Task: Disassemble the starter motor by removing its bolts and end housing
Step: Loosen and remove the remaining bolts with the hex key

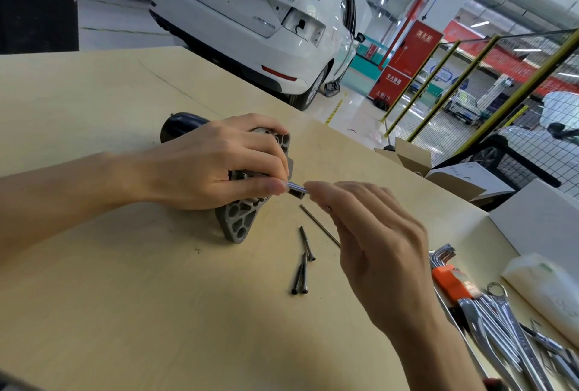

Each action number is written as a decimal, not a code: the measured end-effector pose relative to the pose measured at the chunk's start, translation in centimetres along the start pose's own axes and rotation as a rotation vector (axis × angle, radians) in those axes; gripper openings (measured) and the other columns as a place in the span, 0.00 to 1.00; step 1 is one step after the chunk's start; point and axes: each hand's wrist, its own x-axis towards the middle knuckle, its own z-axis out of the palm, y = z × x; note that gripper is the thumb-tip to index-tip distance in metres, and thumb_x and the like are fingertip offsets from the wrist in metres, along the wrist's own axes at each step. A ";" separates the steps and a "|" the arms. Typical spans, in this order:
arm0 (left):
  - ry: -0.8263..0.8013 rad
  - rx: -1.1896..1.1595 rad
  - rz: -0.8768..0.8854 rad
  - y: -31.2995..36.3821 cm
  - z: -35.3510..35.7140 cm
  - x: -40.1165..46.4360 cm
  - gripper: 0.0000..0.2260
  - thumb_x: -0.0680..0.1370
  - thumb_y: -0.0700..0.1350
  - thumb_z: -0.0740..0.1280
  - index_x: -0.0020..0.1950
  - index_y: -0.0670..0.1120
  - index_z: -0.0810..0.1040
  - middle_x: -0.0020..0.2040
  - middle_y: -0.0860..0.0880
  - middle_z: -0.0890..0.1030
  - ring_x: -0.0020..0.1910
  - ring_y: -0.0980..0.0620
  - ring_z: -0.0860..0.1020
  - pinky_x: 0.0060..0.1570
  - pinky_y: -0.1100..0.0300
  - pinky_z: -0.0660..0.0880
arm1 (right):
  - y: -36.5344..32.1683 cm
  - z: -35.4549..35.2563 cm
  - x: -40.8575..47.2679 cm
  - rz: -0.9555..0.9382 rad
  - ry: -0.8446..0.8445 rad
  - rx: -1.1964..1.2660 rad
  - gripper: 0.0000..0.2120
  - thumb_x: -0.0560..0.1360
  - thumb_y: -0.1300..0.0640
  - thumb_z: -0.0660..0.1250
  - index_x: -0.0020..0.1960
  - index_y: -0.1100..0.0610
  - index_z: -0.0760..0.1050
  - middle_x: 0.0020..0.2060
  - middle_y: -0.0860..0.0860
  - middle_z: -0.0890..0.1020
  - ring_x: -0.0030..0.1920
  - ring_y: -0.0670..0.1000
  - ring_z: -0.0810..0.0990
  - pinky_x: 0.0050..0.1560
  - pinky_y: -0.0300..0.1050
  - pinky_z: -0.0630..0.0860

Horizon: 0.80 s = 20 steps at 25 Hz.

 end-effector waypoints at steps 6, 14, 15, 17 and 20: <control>0.062 0.037 0.022 0.2 0.2 0.2 0.15 0.81 0.50 0.62 0.48 0.43 0.84 0.50 0.50 0.83 0.66 0.42 0.75 0.64 0.43 0.72 | -0.5 0.1 0.4 0.144 0.055 0.111 0.12 0.82 0.55 0.61 0.57 0.58 0.80 0.43 0.47 0.82 0.44 0.49 0.80 0.44 0.44 0.75; 0.071 0.061 0.033 -0.1 0.5 0.3 0.15 0.81 0.50 0.62 0.48 0.43 0.84 0.50 0.50 0.83 0.66 0.43 0.75 0.62 0.41 0.73 | -2.1 -0.3 1.2 0.735 -0.085 0.777 0.19 0.77 0.39 0.61 0.39 0.53 0.77 0.29 0.50 0.77 0.31 0.46 0.74 0.32 0.41 0.71; 0.068 0.063 0.034 -0.1 0.5 0.3 0.15 0.81 0.50 0.62 0.48 0.43 0.84 0.50 0.50 0.83 0.65 0.43 0.75 0.62 0.41 0.73 | -2.2 -0.3 1.3 0.749 -0.095 0.805 0.18 0.77 0.41 0.60 0.40 0.52 0.78 0.29 0.50 0.78 0.32 0.46 0.74 0.32 0.39 0.71; 0.066 0.064 0.034 -0.2 0.5 0.3 0.14 0.81 0.50 0.62 0.48 0.43 0.84 0.50 0.50 0.83 0.65 0.43 0.75 0.63 0.41 0.73 | -2.4 -0.4 1.3 0.776 -0.105 0.862 0.17 0.77 0.42 0.59 0.40 0.52 0.79 0.30 0.50 0.78 0.32 0.46 0.74 0.33 0.37 0.71; 0.075 0.064 0.034 -0.2 0.4 0.3 0.14 0.81 0.50 0.63 0.48 0.43 0.84 0.49 0.49 0.83 0.65 0.43 0.75 0.63 0.42 0.73 | -2.3 -0.6 1.3 0.795 -0.134 0.935 0.16 0.77 0.45 0.59 0.43 0.53 0.81 0.31 0.49 0.79 0.33 0.45 0.75 0.35 0.35 0.71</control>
